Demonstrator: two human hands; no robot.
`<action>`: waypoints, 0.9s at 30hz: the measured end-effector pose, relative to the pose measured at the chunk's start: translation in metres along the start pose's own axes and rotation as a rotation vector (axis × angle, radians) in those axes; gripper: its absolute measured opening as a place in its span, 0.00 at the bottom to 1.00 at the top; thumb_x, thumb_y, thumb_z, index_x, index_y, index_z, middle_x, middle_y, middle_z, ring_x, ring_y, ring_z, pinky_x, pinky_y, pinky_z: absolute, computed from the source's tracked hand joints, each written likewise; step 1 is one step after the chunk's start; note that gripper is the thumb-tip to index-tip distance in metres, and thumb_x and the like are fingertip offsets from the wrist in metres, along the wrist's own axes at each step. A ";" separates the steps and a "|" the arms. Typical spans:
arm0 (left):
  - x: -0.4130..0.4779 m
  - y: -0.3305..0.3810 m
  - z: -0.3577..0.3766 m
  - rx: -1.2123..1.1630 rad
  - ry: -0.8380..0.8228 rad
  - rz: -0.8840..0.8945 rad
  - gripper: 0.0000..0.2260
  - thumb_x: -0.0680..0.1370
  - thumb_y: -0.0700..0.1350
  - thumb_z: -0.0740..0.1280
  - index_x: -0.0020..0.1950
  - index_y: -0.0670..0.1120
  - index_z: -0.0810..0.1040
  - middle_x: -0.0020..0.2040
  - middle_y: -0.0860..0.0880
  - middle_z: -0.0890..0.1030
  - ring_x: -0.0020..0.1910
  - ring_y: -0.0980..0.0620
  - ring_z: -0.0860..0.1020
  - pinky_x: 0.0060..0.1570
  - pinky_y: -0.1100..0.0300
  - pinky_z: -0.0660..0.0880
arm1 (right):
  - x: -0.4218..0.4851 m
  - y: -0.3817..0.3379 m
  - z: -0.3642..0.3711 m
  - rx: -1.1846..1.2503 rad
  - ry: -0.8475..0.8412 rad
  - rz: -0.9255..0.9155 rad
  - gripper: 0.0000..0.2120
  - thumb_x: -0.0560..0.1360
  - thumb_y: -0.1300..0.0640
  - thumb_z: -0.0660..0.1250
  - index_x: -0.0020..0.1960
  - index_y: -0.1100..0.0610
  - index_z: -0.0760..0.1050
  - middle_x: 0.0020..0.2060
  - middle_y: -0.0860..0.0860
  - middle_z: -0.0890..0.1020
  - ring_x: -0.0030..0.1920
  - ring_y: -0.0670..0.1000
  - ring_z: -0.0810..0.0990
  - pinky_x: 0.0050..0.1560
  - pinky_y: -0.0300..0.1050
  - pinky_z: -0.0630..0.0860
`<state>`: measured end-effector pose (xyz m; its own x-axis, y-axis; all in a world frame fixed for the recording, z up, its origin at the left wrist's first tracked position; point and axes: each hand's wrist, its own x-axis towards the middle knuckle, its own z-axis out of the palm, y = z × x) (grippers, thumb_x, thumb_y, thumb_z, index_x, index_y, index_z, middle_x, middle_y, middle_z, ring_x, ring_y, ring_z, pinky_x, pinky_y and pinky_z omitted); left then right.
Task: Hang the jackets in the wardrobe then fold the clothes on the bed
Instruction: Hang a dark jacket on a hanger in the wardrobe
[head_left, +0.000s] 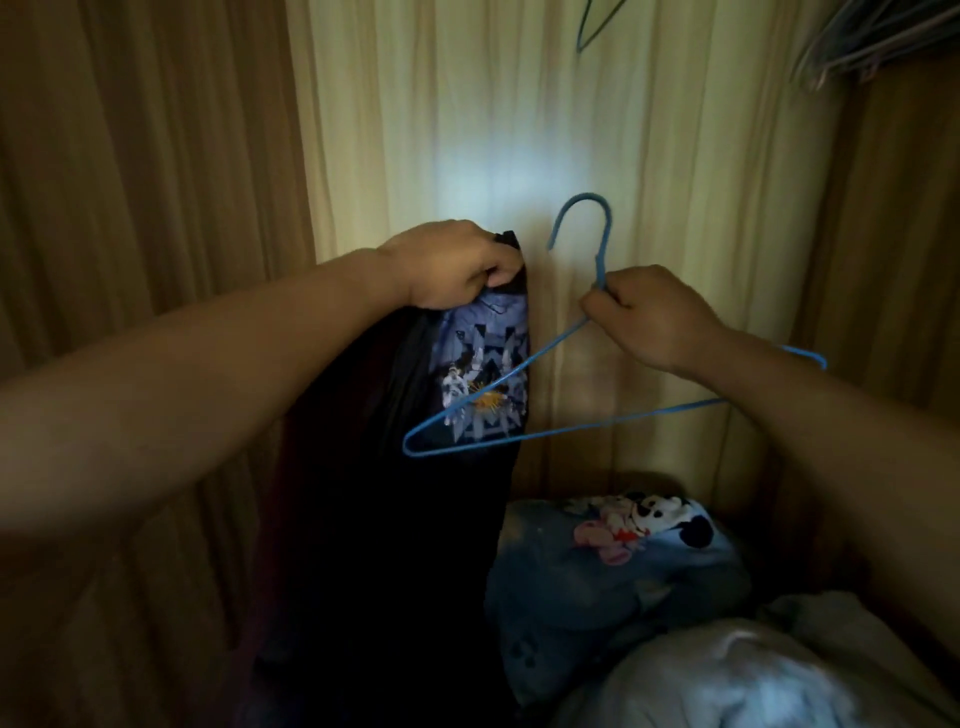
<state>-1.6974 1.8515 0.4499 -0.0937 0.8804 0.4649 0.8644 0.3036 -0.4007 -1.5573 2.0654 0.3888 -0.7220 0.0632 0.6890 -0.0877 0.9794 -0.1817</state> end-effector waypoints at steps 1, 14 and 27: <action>0.004 0.007 0.005 -0.084 0.009 0.002 0.10 0.70 0.33 0.60 0.44 0.46 0.74 0.36 0.50 0.72 0.36 0.46 0.71 0.36 0.54 0.69 | 0.000 -0.006 0.005 -0.018 -0.001 -0.028 0.21 0.81 0.47 0.61 0.31 0.53 0.67 0.30 0.49 0.73 0.36 0.55 0.75 0.39 0.51 0.72; -0.074 0.073 0.126 -1.133 0.031 -0.450 0.28 0.70 0.23 0.66 0.63 0.45 0.65 0.52 0.47 0.74 0.51 0.55 0.75 0.46 0.67 0.72 | -0.039 0.003 0.119 0.087 -0.359 -0.181 0.15 0.80 0.49 0.68 0.61 0.57 0.81 0.72 0.54 0.69 0.71 0.55 0.68 0.71 0.54 0.67; -0.227 0.101 0.226 -0.990 -0.048 -0.914 0.28 0.76 0.41 0.72 0.74 0.43 0.67 0.68 0.49 0.72 0.69 0.48 0.72 0.65 0.60 0.70 | -0.055 -0.013 0.145 -0.055 -0.368 -0.277 0.19 0.82 0.45 0.62 0.37 0.55 0.70 0.33 0.49 0.71 0.34 0.48 0.68 0.39 0.48 0.63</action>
<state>-1.7004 1.7647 0.1250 -0.8225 0.5241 0.2209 0.4724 0.4134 0.7784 -1.6158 2.0215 0.2512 -0.8728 -0.2648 0.4100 -0.2824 0.9591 0.0181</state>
